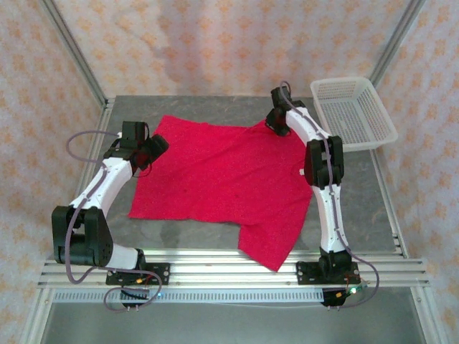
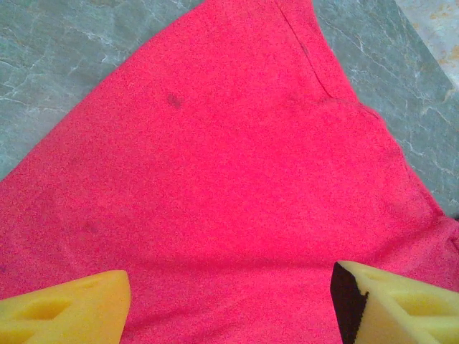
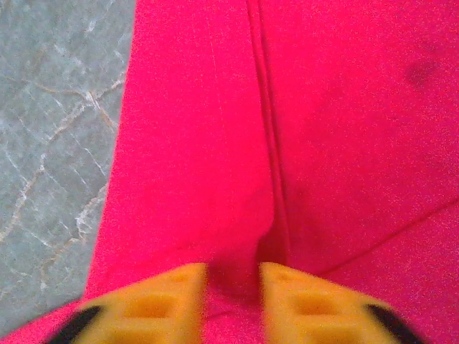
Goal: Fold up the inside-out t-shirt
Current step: Smooth out the T-shirt at the center of the table.
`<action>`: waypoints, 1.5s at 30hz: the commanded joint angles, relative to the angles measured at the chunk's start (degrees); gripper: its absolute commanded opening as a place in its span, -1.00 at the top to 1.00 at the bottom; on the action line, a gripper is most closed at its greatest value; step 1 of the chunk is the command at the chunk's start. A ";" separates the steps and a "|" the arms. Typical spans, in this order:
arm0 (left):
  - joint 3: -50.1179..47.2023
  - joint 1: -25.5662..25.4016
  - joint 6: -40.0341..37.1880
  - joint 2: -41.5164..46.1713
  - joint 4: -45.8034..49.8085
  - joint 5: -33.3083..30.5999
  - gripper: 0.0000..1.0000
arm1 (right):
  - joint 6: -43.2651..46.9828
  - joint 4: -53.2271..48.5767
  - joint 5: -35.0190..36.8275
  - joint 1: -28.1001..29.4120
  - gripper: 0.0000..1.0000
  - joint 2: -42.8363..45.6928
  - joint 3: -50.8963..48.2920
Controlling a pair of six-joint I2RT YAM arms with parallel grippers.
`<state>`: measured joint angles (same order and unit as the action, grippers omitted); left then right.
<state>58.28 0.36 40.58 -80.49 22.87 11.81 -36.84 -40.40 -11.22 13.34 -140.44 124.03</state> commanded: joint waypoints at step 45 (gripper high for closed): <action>11.70 0.28 -0.30 -30.62 -6.09 3.53 -0.52 | 2.00 11.27 -3.65 -4.22 -0.77 15.22 -32.51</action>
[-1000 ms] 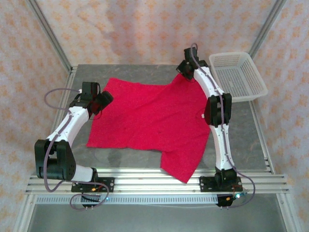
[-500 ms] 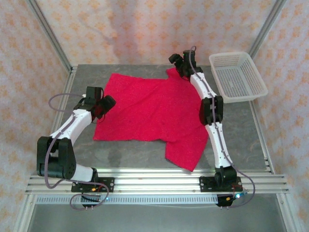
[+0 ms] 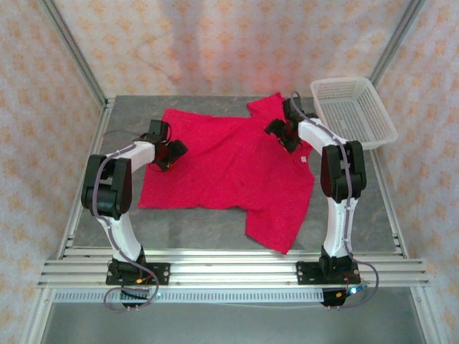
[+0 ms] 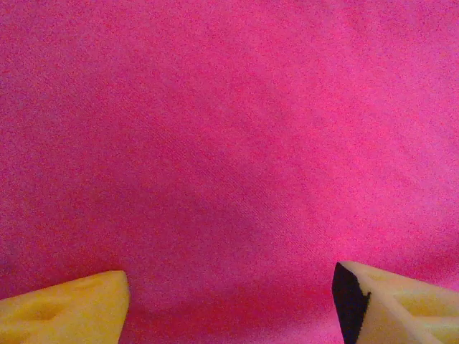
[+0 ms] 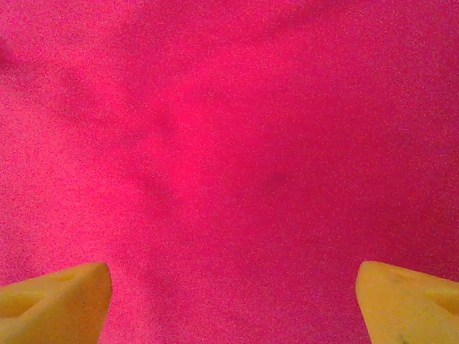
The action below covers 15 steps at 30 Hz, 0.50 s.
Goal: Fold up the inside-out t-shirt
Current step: Smooth out the T-shirt at the center of the table.
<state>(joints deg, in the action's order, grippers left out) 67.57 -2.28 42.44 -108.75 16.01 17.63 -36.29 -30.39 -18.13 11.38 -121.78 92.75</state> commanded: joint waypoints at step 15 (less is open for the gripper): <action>-4.23 3.01 -2.88 12.69 3.61 -6.94 -0.55 | 9.02 -13.03 2.65 1.35 -0.81 3.07 9.05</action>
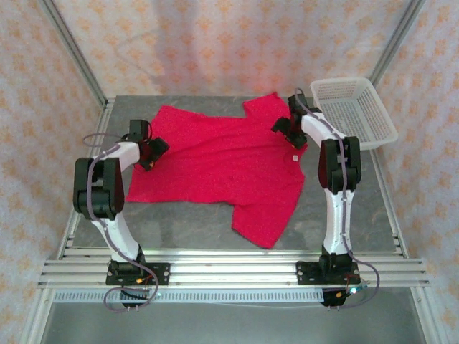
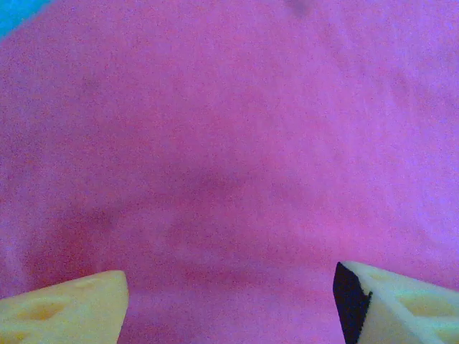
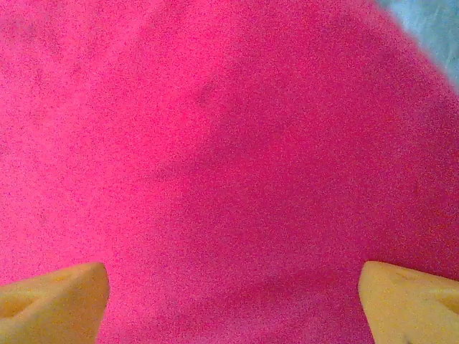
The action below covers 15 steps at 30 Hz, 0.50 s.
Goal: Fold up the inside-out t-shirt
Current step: Smooth out the T-shirt at the center of the table.
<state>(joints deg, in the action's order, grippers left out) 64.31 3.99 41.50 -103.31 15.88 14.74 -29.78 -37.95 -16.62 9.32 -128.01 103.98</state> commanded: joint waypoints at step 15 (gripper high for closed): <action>-19.49 0.00 -2.75 13.84 0.01 1.09 -0.64 | -9.57 18.02 -0.15 9.67 -0.82 27.86 -49.63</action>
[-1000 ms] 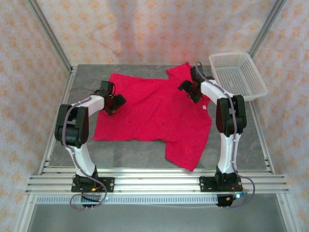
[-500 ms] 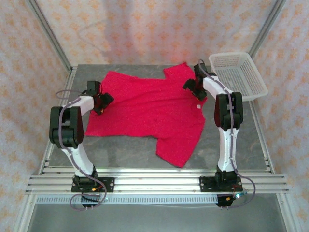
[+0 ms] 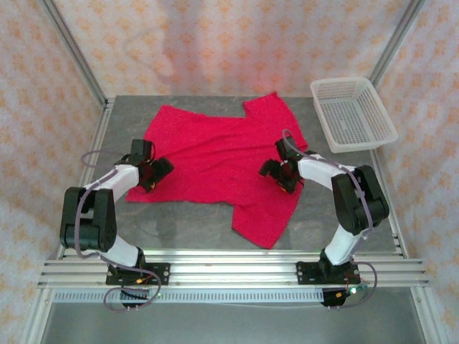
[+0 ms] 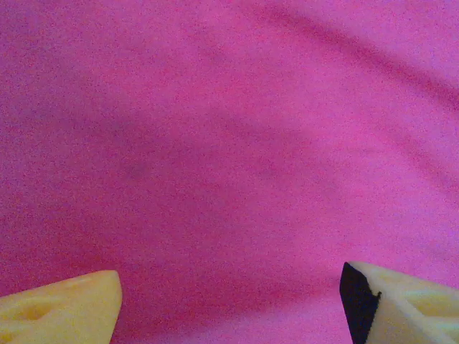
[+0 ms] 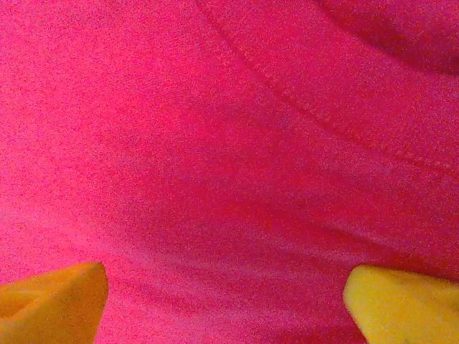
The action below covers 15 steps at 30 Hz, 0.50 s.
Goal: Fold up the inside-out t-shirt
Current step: Smooth out the T-shirt at the center of the table.
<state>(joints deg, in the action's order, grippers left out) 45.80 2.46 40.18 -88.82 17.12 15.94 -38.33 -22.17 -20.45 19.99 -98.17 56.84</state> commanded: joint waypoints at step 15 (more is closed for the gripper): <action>-0.13 1.50 -1.25 -2.69 -1.37 -1.10 -0.78 | 8.41 -7.37 8.88 -7.45 -0.86 -11.54 9.48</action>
<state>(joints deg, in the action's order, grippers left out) 46.37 3.84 38.98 -90.98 13.41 16.08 -32.64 -21.98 -17.52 13.58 -106.21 66.81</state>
